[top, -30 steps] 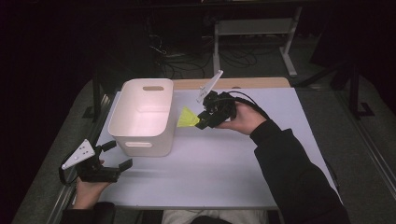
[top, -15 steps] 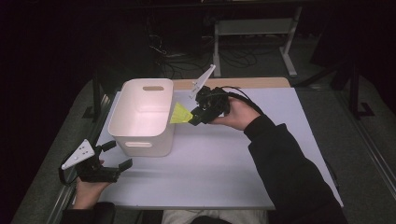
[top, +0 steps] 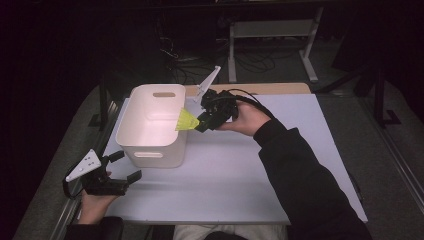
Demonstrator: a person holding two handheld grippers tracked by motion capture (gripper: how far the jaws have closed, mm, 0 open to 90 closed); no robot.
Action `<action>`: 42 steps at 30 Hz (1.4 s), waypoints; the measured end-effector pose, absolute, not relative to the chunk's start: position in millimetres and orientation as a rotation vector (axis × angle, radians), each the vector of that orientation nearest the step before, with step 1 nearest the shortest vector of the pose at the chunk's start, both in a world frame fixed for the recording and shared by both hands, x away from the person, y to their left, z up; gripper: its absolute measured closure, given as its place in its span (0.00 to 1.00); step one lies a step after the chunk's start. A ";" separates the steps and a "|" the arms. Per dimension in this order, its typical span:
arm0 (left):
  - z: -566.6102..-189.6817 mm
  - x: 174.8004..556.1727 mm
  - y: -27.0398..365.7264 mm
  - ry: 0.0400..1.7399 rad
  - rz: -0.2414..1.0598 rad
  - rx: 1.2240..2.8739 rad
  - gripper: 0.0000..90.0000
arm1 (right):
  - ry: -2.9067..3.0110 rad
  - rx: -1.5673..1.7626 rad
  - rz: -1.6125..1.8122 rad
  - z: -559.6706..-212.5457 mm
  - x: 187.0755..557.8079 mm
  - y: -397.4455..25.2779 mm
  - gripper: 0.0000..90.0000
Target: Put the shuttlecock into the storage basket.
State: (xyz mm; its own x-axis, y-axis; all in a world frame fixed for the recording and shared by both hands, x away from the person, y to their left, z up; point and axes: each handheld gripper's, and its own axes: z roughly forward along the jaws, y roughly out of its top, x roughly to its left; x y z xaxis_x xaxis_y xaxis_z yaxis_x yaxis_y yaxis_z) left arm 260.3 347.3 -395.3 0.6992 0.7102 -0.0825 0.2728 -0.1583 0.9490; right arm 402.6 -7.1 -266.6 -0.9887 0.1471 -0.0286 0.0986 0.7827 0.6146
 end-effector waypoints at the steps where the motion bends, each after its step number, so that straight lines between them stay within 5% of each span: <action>1: -395.3 260.2 347.2 0.790 0.464 1.734 0.00 | 2.893 0.192 0.992 -266.2 403.1 -6.0 0.70; 42: -395.0 260.2 347.9 0.787 0.463 1.727 0.00 | 2.905 0.153 1.062 -259.2 417.5 41.6 0.70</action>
State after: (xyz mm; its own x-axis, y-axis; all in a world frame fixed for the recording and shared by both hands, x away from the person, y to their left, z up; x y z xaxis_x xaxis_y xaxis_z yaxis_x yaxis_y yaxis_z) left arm 260.2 347.9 -395.0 0.6997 0.7092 -0.0860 0.2696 -0.1507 0.9511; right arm 417.5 41.6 -259.2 -0.9942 0.1077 -0.0081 0.0771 0.7601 0.6452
